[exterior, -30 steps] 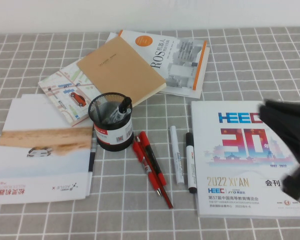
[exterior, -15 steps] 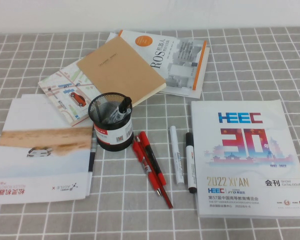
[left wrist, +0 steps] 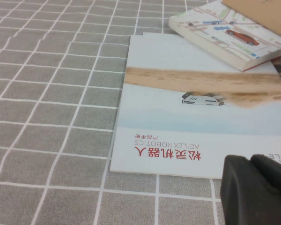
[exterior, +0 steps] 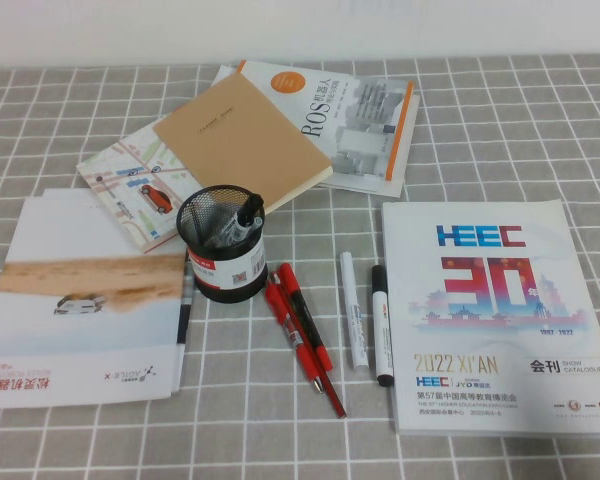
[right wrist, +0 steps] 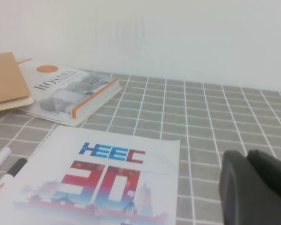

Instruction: Put the pen into the pen holder

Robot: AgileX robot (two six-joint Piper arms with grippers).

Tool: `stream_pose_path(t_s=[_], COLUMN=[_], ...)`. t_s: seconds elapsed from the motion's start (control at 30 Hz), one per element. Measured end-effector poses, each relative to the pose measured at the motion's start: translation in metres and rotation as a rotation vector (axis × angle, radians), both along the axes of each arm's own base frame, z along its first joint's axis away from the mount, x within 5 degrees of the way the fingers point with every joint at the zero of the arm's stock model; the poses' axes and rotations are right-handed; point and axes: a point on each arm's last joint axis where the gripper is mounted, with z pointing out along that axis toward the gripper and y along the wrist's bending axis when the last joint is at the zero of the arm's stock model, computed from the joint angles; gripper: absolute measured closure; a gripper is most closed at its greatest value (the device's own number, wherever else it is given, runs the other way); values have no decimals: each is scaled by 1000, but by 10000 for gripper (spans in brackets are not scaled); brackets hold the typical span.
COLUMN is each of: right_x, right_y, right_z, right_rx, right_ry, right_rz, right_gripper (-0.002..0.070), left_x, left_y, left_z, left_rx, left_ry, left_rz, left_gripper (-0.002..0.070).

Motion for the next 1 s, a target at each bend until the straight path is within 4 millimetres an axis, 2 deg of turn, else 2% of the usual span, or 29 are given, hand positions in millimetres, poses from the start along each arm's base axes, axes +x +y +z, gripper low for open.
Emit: stream_pose_path(t_s=[0.17,0.4,0.7,1.0], right_x=[-8,-17,-27,-28], right_y=[-3,-7,-7,-7], right_z=[-15,-21,-42,-45], right_rx=[24,46,44,77], right_ry=[15,4,208,238], right_rz=[-28,-69,-97,-103], right_gripper=[689,689,689,689], left_x=[0,0,0,0], left_y=[0,0,0,0], left_z=[0,0,0,0], left_rx=[0,0,0,0], left_ry=[0,0,0,0], left_rz=[0,0,0,0], left_gripper=[678,678,678,678])
